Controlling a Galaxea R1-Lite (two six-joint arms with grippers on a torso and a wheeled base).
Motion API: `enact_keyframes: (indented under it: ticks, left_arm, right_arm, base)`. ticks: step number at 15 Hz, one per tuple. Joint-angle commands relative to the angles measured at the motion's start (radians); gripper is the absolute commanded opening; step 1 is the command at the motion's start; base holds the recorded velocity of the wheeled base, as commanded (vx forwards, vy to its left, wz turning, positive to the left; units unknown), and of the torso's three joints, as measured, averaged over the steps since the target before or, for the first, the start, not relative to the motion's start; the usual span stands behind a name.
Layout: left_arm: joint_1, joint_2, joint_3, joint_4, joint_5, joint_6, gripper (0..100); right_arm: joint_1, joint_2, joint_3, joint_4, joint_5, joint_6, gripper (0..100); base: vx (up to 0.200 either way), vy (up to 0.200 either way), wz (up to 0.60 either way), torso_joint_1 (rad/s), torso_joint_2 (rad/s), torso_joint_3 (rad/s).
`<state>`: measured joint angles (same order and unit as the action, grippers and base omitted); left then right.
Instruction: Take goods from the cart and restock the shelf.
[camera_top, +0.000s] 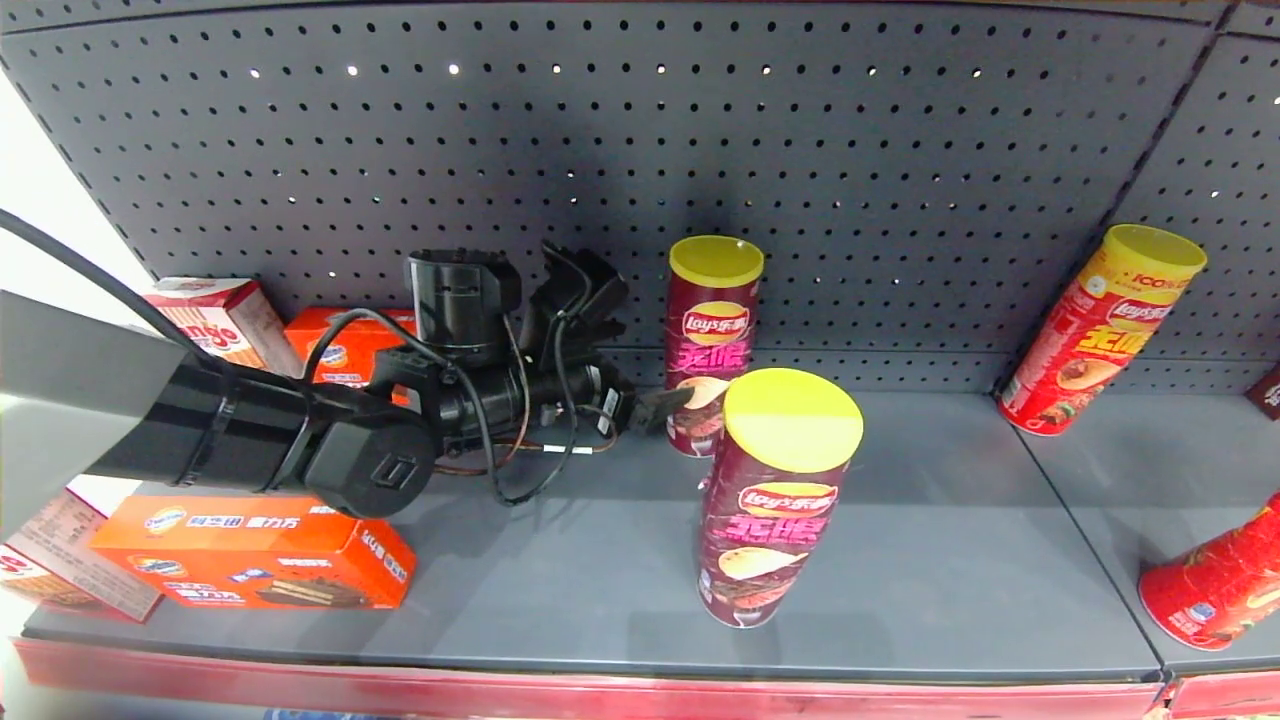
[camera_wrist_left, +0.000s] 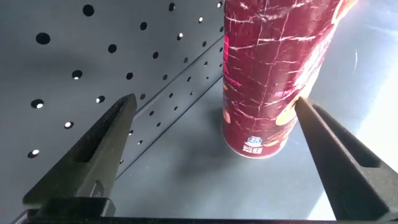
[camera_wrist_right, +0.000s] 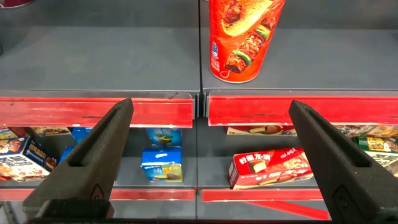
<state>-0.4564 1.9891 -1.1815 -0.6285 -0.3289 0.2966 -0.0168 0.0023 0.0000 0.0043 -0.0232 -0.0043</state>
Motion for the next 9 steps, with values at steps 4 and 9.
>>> enact_keyframes:
  ticks: [4,9]
  left_arm:
    - [-0.015,-0.024,0.029,-0.008,0.031,0.004,100]
    - [-0.056,-0.158,0.151,-0.008,0.228,0.115,100]
  right_arm:
    - [0.0,0.002,0.0,0.0,0.0,0.0,100]
    - [0.0,0.002,0.0,0.0,0.0,0.0,100]
  base:
    - [0.0,0.0,0.0,0.0,0.0,0.0]
    - [0.0,0.0,0.0,0.0,0.0,0.0]
